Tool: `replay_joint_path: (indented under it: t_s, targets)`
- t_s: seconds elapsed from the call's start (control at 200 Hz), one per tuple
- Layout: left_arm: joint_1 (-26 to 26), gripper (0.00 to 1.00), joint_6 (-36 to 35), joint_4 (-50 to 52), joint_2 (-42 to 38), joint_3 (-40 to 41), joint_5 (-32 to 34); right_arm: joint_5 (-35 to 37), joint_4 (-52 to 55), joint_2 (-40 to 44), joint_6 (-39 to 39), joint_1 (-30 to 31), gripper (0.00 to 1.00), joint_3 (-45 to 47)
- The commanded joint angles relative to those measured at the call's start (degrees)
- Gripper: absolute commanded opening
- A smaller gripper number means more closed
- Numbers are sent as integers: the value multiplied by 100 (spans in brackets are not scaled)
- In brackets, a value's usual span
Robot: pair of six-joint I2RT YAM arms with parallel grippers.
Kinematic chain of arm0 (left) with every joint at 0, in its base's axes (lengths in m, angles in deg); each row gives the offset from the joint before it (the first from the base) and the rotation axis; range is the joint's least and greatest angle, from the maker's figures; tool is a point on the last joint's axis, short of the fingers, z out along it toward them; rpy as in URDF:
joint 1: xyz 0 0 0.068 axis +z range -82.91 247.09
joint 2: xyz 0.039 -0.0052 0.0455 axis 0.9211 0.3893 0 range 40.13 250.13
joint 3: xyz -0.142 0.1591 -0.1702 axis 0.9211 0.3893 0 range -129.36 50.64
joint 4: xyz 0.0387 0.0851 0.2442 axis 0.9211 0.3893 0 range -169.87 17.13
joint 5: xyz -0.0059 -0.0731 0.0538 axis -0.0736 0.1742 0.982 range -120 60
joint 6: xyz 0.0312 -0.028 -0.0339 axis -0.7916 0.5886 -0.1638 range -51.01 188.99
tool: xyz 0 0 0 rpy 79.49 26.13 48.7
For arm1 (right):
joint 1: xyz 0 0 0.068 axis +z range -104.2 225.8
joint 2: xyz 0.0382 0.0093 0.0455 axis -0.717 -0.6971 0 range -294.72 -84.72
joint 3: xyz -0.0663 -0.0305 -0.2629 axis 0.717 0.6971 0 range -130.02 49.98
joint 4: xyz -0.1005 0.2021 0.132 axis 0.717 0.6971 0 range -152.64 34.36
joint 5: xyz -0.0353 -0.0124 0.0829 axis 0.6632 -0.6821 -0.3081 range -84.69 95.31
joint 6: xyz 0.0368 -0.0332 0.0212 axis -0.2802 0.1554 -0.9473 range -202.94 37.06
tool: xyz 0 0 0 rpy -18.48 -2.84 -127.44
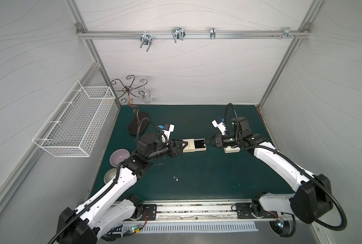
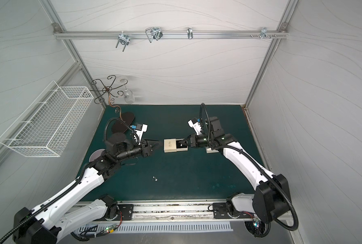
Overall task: Place the earrings into the drawer-style jewelry box
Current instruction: Insert the earring into the inner lining.
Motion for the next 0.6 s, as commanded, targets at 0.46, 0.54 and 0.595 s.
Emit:
replay_joint_path:
  t_s: [0.46,0.54,0.595]
  targets:
    - [-6,48,-160,314,331,620,244,2882,3041,-2402,427,485,8,-2462]
    - [-30,47,-177,292,372,648,234,3156,3226,-2747,386,558,9,-2726]
    - [-43,47,-197,297,359,656,251,3287,3357,-2950,364,592,8,-2910]
